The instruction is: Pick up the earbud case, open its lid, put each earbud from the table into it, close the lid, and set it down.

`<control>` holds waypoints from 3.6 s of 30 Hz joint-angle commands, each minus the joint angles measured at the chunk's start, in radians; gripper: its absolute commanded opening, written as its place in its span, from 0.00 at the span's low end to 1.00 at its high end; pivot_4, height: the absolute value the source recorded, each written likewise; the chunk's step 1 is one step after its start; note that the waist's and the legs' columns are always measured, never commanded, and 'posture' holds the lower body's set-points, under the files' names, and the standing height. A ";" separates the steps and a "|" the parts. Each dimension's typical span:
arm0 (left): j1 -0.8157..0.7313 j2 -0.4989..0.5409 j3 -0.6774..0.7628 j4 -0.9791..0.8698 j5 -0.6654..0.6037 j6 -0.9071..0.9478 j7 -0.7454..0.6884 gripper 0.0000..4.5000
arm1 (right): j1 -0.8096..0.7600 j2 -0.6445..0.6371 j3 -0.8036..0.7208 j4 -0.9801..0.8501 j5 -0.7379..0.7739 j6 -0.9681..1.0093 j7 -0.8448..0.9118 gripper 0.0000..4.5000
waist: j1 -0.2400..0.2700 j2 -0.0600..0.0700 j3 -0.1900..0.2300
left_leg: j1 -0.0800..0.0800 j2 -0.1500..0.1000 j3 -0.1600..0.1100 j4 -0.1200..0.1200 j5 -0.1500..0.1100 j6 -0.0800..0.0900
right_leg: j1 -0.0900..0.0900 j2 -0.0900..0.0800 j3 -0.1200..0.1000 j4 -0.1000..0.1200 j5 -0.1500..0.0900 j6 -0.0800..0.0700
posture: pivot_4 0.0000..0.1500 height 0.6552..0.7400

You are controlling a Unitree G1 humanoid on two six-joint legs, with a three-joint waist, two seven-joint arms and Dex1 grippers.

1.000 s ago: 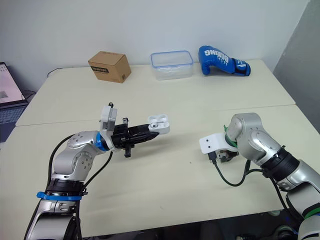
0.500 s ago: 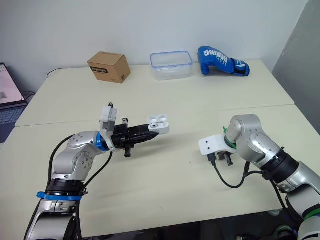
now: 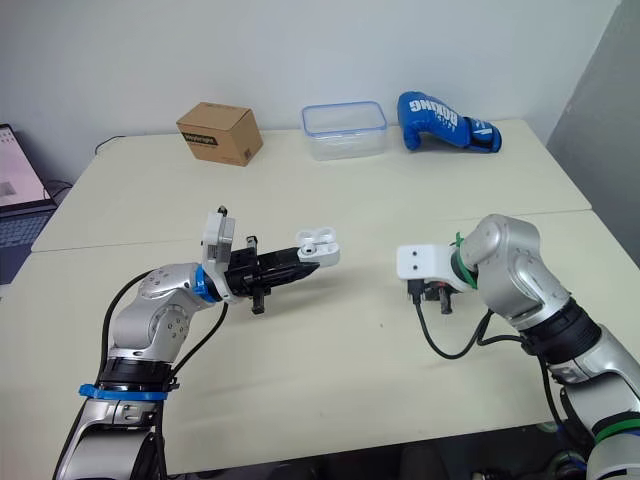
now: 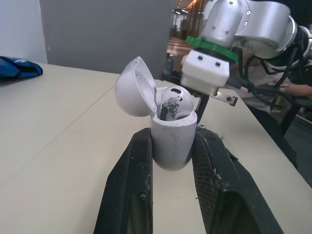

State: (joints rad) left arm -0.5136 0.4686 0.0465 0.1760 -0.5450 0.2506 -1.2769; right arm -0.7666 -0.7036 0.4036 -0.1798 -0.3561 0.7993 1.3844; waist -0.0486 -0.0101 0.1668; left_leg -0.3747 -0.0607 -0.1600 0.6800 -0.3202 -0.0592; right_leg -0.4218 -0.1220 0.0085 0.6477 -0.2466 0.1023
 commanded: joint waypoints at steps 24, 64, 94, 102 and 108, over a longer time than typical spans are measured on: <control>-0.102 -0.003 0.021 0.166 0.023 -0.085 -0.046 0.17 | 0.139 0.664 -0.469 -0.376 0.491 0.202 -0.781 0.09 | -0.009 0.001 -0.001 | 0.001 0.000 0.000 0.000 0.000 -0.001 | -0.001 0.000 0.002 0.004 0.000 0.000 | 1.00 0.89; -0.147 -0.023 0.012 0.158 0.025 -0.042 -0.071 0.17 | 0.179 0.568 -0.229 -0.362 0.552 0.120 -0.998 0.09 | -0.009 0.001 -0.001 | 0.001 0.000 0.000 0.000 0.000 -0.001 | -0.001 0.001 0.002 0.004 0.000 0.000 | 1.00 0.89; -0.145 -0.015 0.014 0.148 0.019 -0.031 -0.091 0.17 | -0.218 0.272 -0.331 0.072 0.808 0.043 -0.607 0.39 | -0.013 0.001 -0.001 | 0.002 0.000 0.000 -0.001 0.000 0.000 | 0.000 0.001 0.001 0.002 0.000 0.000 | 1.00 0.89; -0.134 -0.024 0.011 0.094 0.011 -0.001 -0.074 0.17 | -0.317 0.288 -0.120 0.495 0.595 -0.357 -0.376 0.06 | -0.021 0.001 -0.001 | 0.001 0.000 0.000 -0.001 0.000 0.000 | 0.000 0.001 0.001 0.001 0.000 0.000 | 1.00 0.89; -0.129 -0.016 0.014 0.080 0.012 0.013 -0.072 0.17 | -0.333 0.335 -0.096 0.611 0.550 -0.455 -0.287 0.06 | -0.027 0.001 -0.001 | 0.001 0.001 0.000 -0.001 0.001 -0.001 | -0.001 0.001 0.001 0.001 0.000 0.000 | 1.00 0.89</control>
State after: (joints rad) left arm -0.6390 0.4423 0.0462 0.3026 -0.5099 0.2607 -1.3458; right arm -1.0768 -0.3744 0.3150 0.4395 0.1985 0.3779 1.0671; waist -0.0753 -0.0091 0.1662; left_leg -0.3738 -0.0602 -0.1602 0.6793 -0.3196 -0.0598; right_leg -0.4225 -0.1211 0.0090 0.6488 -0.2466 0.1022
